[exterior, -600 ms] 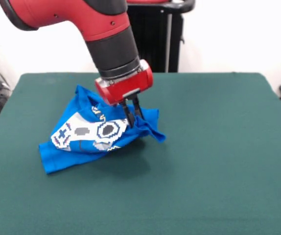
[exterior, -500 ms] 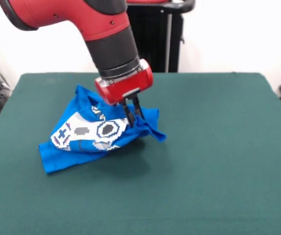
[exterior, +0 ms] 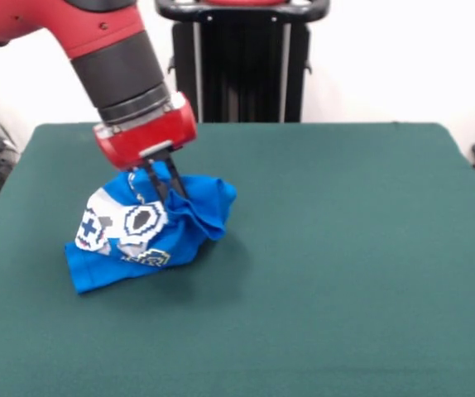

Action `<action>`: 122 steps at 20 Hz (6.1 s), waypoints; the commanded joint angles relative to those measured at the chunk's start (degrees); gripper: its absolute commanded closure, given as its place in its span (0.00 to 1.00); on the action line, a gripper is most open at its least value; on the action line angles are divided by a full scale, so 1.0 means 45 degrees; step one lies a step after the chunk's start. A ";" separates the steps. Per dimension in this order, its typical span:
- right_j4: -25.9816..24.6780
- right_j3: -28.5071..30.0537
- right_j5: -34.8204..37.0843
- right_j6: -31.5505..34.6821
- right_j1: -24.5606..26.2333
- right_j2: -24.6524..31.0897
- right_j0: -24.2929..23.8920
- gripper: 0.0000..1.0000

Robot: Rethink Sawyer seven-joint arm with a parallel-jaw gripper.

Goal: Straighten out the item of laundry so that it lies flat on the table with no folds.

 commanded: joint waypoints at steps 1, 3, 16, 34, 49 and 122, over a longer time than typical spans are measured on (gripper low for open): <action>0.0098 0.0886 0.0177 0.0334 0.0767 0.1487 0.0298 1.00; 0.0036 0.1038 -0.0018 0.0378 0.0827 0.1627 0.0214 1.00; 0.0059 0.1462 -0.0810 0.1147 0.0958 0.2279 0.0030 1.00; 0.0629 0.1179 -0.1085 0.3020 -0.0409 0.1260 0.1964 1.00; 0.3335 0.1684 -0.0475 0.4504 -0.3123 0.0499 0.4431 1.00; 0.9872 0.5081 0.1805 -0.2761 -0.8474 0.1327 0.1923 1.00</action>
